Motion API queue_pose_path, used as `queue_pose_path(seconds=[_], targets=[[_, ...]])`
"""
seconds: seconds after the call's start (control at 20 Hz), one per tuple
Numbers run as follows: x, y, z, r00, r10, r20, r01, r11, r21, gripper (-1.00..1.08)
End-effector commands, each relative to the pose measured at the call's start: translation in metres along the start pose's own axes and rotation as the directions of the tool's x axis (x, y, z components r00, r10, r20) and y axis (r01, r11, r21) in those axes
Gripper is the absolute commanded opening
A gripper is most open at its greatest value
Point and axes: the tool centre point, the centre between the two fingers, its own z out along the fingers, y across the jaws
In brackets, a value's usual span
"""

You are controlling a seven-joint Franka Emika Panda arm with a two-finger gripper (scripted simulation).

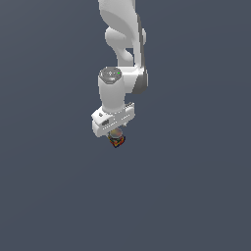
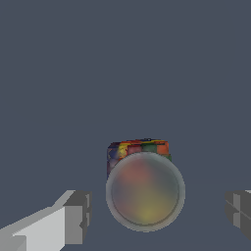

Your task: Pick up the object and move it to a goal position.

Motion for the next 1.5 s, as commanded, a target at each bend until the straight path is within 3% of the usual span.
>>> queue_pose_path(seconds=[0.0, 0.65, 1.4, 1.45], targets=[[-0.003, -0.001, 0.003, 0.999, -0.037, -0.001, 0.037, 0.999, 0.001, 1.0], [-0.008, -0.003, 0.011, 0.996, -0.084, -0.002, 0.084, 0.996, 0.002, 1.0], [-0.008, -0.004, 0.059, 0.996, -0.089, -0.003, 0.089, 0.996, 0.002, 1.0], [-0.008, -0.004, 0.059, 0.996, -0.089, -0.003, 0.089, 0.996, 0.002, -1.0]])
